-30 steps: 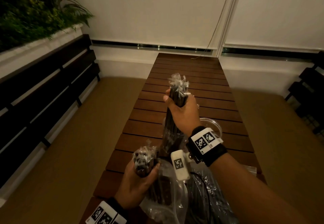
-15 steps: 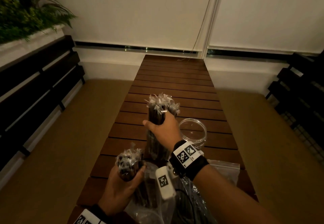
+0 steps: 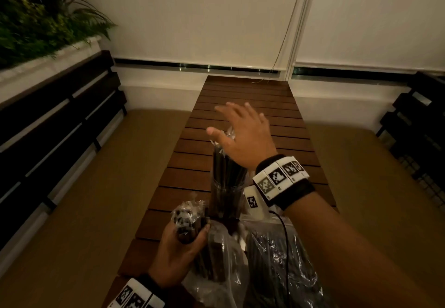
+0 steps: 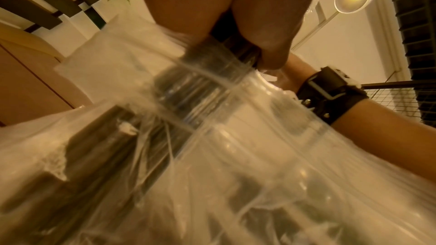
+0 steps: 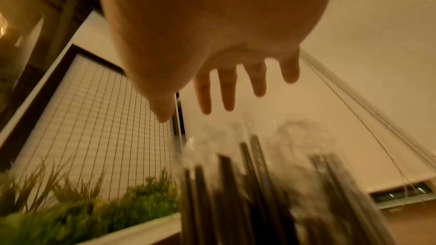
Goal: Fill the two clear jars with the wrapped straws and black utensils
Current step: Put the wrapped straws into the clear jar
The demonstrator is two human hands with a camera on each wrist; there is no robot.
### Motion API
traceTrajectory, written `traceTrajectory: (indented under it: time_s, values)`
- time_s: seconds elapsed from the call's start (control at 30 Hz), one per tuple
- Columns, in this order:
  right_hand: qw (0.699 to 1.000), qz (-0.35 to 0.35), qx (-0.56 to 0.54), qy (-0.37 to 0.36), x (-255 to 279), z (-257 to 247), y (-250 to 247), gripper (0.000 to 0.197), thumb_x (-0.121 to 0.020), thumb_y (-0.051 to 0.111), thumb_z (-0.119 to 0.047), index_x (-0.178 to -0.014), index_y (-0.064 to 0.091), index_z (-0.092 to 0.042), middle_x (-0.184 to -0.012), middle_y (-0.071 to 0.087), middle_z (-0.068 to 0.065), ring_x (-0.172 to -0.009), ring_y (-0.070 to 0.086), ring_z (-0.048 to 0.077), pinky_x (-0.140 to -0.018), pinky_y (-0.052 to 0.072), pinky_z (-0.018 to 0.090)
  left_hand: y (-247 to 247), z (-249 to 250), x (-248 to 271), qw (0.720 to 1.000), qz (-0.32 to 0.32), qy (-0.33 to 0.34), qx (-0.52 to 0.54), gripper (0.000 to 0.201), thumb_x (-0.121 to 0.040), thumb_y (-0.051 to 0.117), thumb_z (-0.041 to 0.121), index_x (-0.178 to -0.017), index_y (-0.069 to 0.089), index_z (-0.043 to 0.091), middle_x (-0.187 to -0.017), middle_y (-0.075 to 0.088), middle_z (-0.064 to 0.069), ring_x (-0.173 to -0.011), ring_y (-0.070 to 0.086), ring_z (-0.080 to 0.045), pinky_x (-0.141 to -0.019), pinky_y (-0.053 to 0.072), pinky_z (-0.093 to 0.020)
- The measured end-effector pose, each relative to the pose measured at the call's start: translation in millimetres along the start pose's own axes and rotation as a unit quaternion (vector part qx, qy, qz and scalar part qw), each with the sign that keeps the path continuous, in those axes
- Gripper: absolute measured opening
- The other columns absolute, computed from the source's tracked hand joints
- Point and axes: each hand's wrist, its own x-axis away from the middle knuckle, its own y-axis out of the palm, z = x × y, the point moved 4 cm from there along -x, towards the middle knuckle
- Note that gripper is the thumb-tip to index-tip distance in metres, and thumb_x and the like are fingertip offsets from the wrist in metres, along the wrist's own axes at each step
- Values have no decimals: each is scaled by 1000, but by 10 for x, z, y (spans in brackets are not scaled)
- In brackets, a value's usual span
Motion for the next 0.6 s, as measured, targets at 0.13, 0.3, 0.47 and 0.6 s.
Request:
traceTrajectory:
  time_s: [0.13,0.3,0.47,0.6]
  values:
    - [988,-146,39,-37,15,116,414,50,-103,26,-56,-143,46,-34,-156,41,-5,-151,23,26,-118,17,55,17,19,-13,1000,-1,0,6,23,-82,75,31,-93,71,11,-97,75,1,-88,73,-11,-76,56,-18]
    - [997,-51,-30,-39,211,48,255,55,-100,24,-61,-144,44,-35,-158,36,-10,-154,9,13,-123,2,51,23,21,-18,1000,2,7,4,11,-82,71,28,-91,73,22,-94,75,0,-90,73,-13,-78,57,-21]
    - [957,-59,-284,-8,980,-207,190,68,-83,42,-74,-142,42,-39,-145,48,-16,-130,42,-2,-106,39,32,13,10,-29,1000,16,-2,11,31,-77,71,33,-103,72,17,-106,75,-5,-101,71,-19,-89,57,-32]
    - [909,-194,-365,47,1382,-247,578,87,-72,75,-62,-146,30,-48,-147,47,-20,-130,49,0,-108,45,32,55,9,30,999,-22,-35,35,43,-76,76,39,-111,70,15,-110,75,-6,-104,72,-22,-87,58,-34]
